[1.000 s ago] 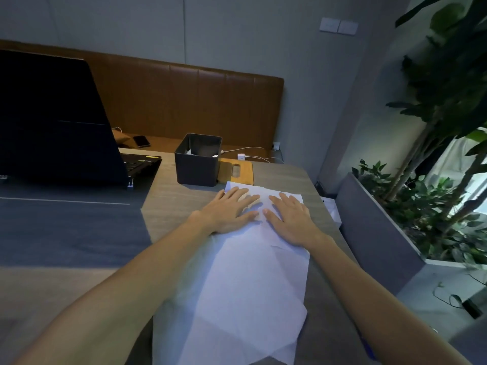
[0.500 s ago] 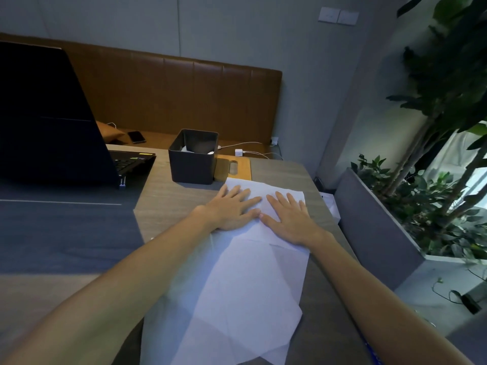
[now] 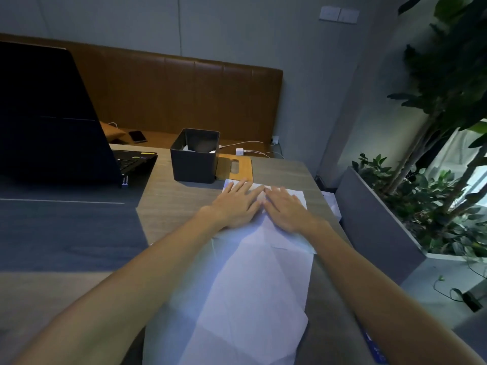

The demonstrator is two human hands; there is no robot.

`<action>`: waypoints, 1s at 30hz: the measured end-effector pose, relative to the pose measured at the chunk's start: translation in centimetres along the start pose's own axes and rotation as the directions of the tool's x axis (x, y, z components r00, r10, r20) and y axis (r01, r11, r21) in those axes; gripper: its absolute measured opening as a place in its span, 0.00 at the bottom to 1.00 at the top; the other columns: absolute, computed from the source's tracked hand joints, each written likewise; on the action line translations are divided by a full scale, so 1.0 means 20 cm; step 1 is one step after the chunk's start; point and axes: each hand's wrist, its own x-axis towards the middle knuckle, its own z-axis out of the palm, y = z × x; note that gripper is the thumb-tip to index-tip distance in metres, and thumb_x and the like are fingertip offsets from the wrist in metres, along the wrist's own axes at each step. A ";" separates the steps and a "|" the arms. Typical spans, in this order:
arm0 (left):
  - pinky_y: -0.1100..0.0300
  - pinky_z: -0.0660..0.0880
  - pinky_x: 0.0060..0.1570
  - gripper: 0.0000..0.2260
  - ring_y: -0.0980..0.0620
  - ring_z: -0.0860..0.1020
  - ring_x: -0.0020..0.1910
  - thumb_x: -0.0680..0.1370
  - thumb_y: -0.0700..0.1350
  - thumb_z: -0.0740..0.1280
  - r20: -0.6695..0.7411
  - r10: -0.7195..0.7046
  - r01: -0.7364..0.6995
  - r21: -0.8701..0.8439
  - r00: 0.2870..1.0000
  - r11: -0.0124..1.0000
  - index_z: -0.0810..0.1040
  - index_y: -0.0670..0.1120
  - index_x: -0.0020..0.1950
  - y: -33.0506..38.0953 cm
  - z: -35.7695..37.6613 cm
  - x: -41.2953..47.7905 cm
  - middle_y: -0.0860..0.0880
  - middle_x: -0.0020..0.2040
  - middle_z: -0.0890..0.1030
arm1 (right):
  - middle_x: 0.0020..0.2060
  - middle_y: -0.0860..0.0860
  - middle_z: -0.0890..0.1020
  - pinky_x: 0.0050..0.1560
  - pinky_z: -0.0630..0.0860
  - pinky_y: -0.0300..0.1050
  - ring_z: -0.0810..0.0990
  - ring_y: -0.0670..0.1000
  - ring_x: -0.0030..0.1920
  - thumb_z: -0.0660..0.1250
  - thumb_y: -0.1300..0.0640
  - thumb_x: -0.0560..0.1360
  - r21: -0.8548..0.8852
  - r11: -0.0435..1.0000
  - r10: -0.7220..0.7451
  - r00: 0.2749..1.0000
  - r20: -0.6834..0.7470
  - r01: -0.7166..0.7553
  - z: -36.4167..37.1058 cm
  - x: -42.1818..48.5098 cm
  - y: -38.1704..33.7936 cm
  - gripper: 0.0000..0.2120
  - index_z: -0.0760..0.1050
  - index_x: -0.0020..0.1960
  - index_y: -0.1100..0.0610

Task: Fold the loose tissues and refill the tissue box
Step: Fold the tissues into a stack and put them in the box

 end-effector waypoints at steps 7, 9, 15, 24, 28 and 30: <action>0.42 0.39 0.78 0.29 0.42 0.37 0.81 0.83 0.65 0.41 0.159 -0.093 0.088 0.042 0.983 0.995 0.41 0.57 0.83 -0.05 0.04 -0.02 0.43 0.83 0.40 | 0.82 0.50 0.46 0.79 0.40 0.53 0.43 0.52 0.81 0.42 0.38 0.84 -0.052 0.998 0.043 0.999 0.025 -0.042 0.04 -0.01 0.17 0.31 0.45 0.83 0.50; 0.40 0.40 0.78 0.31 0.40 0.38 0.81 0.82 0.67 0.42 0.199 -0.112 0.101 0.065 0.974 0.993 0.42 0.57 0.82 -0.04 0.01 -0.04 0.43 0.83 0.41 | 0.82 0.51 0.45 0.79 0.41 0.53 0.42 0.53 0.81 0.41 0.37 0.83 -0.086 0.993 0.085 0.995 0.059 -0.080 0.01 -0.03 0.23 0.32 0.44 0.83 0.51; 0.44 0.40 0.77 0.30 0.42 0.39 0.81 0.84 0.64 0.45 0.101 -0.052 0.049 0.033 0.994 0.998 0.45 0.55 0.83 0.08 -0.01 0.03 0.44 0.83 0.44 | 0.82 0.53 0.51 0.79 0.44 0.53 0.47 0.55 0.81 0.45 0.44 0.86 -0.012 0.999 0.048 0.999 -0.023 -0.048 -0.02 -0.03 0.12 0.28 0.48 0.82 0.55; 0.46 0.40 0.77 0.29 0.43 0.38 0.81 0.83 0.65 0.44 0.198 -0.069 0.076 -0.027 0.978 0.997 0.44 0.57 0.83 0.07 0.03 -0.02 0.45 0.83 0.40 | 0.82 0.52 0.49 0.79 0.43 0.52 0.46 0.53 0.81 0.44 0.41 0.85 -0.036 0.997 0.064 0.998 0.022 -0.063 0.02 -0.06 0.18 0.30 0.48 0.83 0.53; 0.42 0.58 0.73 0.26 0.40 0.56 0.79 0.84 0.63 0.50 0.156 -0.087 0.100 -0.075 0.984 0.992 0.57 0.55 0.80 0.06 -0.07 -0.02 0.45 0.80 0.59 | 0.81 0.52 0.57 0.78 0.54 0.56 0.57 0.57 0.79 0.49 0.42 0.85 0.012 0.989 0.145 0.988 -0.060 -0.145 -0.06 -0.03 0.20 0.27 0.56 0.80 0.51; 0.39 0.58 0.74 0.25 0.40 0.55 0.79 0.85 0.58 0.52 0.127 -0.137 0.152 -0.119 0.982 0.981 0.56 0.53 0.82 0.06 -0.14 0.00 0.46 0.81 0.59 | 0.79 0.52 0.61 0.77 0.57 0.58 0.61 0.58 0.77 0.52 0.43 0.85 0.030 0.981 0.192 0.975 -0.114 -0.190 -0.09 0.01 0.19 0.26 0.59 0.79 0.51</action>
